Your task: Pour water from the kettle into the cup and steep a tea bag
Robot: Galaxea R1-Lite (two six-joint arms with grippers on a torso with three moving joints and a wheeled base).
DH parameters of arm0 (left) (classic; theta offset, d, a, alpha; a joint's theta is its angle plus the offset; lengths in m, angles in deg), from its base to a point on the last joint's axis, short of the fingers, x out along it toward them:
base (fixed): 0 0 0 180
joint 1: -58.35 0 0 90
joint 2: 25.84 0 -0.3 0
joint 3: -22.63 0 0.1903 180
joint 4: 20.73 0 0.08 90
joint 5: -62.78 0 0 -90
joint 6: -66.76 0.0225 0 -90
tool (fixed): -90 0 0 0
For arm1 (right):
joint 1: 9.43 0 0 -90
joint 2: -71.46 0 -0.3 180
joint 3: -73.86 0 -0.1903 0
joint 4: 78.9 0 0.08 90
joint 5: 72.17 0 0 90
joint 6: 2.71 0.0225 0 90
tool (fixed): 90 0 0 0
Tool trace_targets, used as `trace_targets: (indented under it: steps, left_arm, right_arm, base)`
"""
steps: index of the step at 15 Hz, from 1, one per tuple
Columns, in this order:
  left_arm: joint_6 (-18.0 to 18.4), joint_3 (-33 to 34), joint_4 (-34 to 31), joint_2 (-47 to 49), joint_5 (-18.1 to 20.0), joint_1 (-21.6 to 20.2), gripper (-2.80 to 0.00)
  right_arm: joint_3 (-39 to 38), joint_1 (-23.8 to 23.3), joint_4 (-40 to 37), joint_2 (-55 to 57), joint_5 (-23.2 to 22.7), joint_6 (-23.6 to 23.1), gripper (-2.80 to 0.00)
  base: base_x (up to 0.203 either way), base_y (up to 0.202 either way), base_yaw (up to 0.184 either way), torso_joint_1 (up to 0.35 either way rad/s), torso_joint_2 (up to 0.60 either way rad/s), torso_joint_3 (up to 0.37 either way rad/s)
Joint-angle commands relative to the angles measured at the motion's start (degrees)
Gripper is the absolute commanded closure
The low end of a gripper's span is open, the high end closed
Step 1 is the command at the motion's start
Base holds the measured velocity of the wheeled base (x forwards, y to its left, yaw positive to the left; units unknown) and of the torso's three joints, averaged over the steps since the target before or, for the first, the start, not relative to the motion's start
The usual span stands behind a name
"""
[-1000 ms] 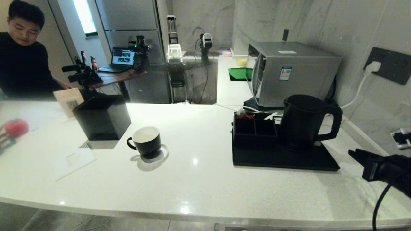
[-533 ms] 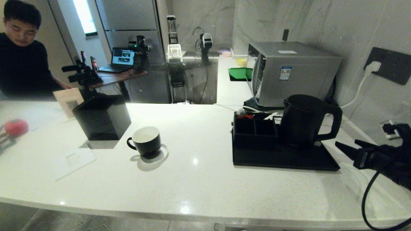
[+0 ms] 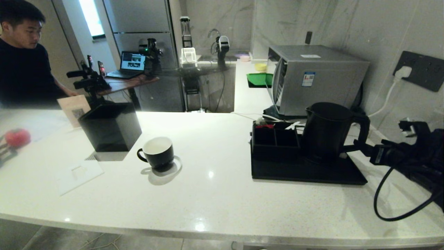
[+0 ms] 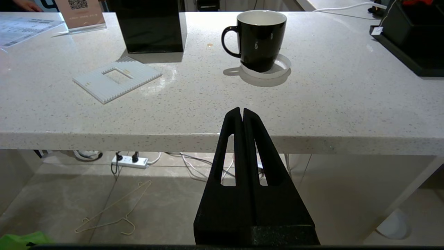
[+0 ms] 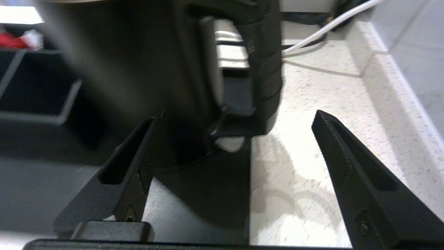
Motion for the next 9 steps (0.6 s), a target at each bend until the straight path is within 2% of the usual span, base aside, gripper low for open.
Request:
trace_targets:
  steps: [1, 4, 7, 9]
  left_arm:
    - [-0.01, 0.0, 0.02, 0.0, 0.0, 0.0, 0.0]
    - [-0.01, 0.0, 0.02, 0.0, 0.0, 0.0, 0.0]
    - [-0.01, 0.0, 0.02, 0.0, 0.0, 0.0, 0.0]
    - [-0.01, 0.0, 0.02, 0.0, 0.0, 0.0, 0.0]
  right_arm:
    - [1.83, 0.37, 0.48, 2.44, 0.86, 0.02, -2.8]
    - [4.33, 0.33, 2.23, 5.14, 2.15, 0.03, -2.8]
    - [6.86, 1.02, 2.31, 7.17, 6.7, 0.07, -2.8]
    - [7.41, 1.12, 2.47, 7.81, 6.96, 0.03, -2.8]
  base:
    - [0.0, 0.0, 0.0, 0.0, 0.0, 0.0]
    - [0.0, 0.0, 0.0, 0.0, 0.0, 0.0]
    - [0.0, 0.0, 0.0, 0.0, 0.0, 0.0]
    - [0.0, 0.0, 0.0, 0.0, 0.0, 0.0]
